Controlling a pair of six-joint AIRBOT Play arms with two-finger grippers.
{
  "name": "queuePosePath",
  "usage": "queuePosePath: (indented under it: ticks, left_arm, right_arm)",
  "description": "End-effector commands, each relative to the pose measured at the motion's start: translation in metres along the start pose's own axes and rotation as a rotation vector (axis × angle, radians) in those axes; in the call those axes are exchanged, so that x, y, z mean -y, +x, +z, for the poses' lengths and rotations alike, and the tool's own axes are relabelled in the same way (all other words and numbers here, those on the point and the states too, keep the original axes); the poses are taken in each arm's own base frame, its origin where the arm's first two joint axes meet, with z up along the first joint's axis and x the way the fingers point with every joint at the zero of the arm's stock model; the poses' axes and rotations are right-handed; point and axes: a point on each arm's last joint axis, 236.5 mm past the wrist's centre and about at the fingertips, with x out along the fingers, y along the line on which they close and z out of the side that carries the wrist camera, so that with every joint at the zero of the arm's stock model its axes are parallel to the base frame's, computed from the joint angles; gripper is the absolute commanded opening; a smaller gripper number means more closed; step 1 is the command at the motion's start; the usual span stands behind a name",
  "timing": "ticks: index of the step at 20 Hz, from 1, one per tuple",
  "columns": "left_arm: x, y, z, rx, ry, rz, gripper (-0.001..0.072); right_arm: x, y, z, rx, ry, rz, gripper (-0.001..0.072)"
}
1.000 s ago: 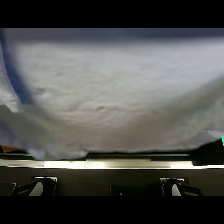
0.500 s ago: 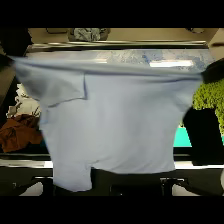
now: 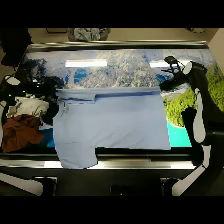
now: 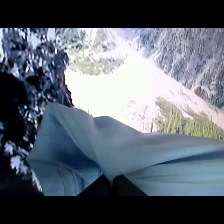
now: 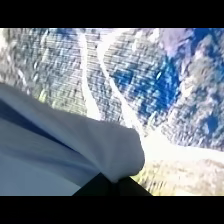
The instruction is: Fold the shirts.
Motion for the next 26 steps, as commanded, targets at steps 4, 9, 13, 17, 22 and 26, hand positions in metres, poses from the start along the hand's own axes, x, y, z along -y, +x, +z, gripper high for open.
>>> queuePosePath:
  ticks: [4,9,13,17,22,26]
  left_arm:
    - [0.008,0.02,0.003,-0.024,0.08,-0.02,0.0027]
    - [-0.032,-0.031,-0.082,-0.418,0.087,0.175,0.0027]
    - [-0.04,-0.033,-0.149,-0.643,0.027,0.159,0.0027]
    - [-0.043,-0.029,-0.171,-0.7,0.005,0.157,0.0027]
    - [-0.043,-0.032,-0.169,-0.693,-0.008,0.147,0.0281]
    - [-0.039,-0.069,-0.162,-0.669,-0.033,0.134,0.0399]
  right_arm:
    - [-0.005,-0.001,0.0,-0.009,-0.002,0.002,0.0043]
    - [-0.031,-0.051,-0.082,-0.375,-0.084,0.112,0.0042]
    - [-0.059,-0.043,-0.131,-0.535,-0.06,0.228,0.0042]
    - [-0.073,-0.033,-0.157,-0.596,-0.041,0.283,0.0042]
    - [-0.081,-0.038,-0.153,-0.579,-0.036,0.313,0.0487]
    - [-0.065,-0.089,-0.154,-0.556,-0.022,0.312,0.05]
